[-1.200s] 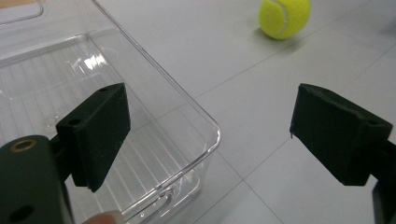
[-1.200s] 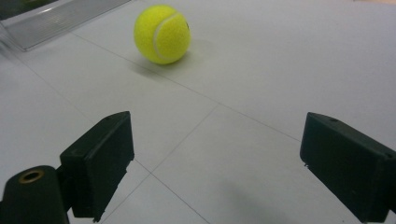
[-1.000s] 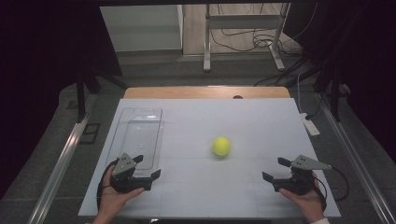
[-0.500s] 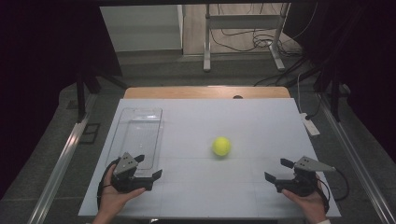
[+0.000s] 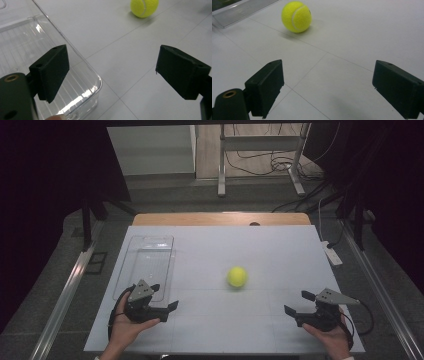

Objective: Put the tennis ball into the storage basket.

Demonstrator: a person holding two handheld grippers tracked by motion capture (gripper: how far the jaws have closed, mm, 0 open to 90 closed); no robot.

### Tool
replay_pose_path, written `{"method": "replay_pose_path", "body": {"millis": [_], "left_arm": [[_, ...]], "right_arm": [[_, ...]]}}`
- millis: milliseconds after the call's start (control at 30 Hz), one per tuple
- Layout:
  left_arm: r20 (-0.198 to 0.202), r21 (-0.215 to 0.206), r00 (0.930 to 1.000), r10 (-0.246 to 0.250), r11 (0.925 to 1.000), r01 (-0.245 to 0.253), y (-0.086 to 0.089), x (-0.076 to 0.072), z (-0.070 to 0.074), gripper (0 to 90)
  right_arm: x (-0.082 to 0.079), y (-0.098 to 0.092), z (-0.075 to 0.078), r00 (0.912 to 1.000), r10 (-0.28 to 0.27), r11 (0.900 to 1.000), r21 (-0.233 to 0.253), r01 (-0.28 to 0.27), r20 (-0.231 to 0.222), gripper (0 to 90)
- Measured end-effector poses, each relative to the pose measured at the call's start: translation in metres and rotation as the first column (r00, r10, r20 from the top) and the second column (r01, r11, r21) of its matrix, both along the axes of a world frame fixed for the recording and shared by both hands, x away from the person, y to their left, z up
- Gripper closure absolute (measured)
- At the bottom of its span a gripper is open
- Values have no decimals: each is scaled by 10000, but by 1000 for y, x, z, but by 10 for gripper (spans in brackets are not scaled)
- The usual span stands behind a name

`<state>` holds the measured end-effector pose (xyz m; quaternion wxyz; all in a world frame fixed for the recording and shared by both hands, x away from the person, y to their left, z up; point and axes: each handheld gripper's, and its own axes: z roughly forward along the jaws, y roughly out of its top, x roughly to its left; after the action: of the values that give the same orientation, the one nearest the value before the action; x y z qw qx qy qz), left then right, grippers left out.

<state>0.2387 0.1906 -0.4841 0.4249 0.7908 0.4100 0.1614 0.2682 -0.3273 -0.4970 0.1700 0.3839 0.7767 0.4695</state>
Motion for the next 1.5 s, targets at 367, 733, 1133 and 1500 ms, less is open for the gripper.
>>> {"method": "replay_pose_path", "body": {"millis": [367,733,1133,1500], "left_arm": [[-269,113,9993,-275,9995,278,-9,9,12,122],[-493,184,9981,-363,9991,372,-15,17,19,123],[-634,305,9961,-616,9975,637,-30,31,24,124],[-660,281,9945,-815,9961,835,-41,40,28,124]], "right_arm": [[1,0,-1,10000,50,10000,-17,-50,27,104],[1,1,-1,10000,79,9999,-72,-79,5,104],[1,0,-2,9999,110,9999,-116,-110,29,106],[1,-1,-2,10000,68,9999,-99,-68,-8,106]]}}
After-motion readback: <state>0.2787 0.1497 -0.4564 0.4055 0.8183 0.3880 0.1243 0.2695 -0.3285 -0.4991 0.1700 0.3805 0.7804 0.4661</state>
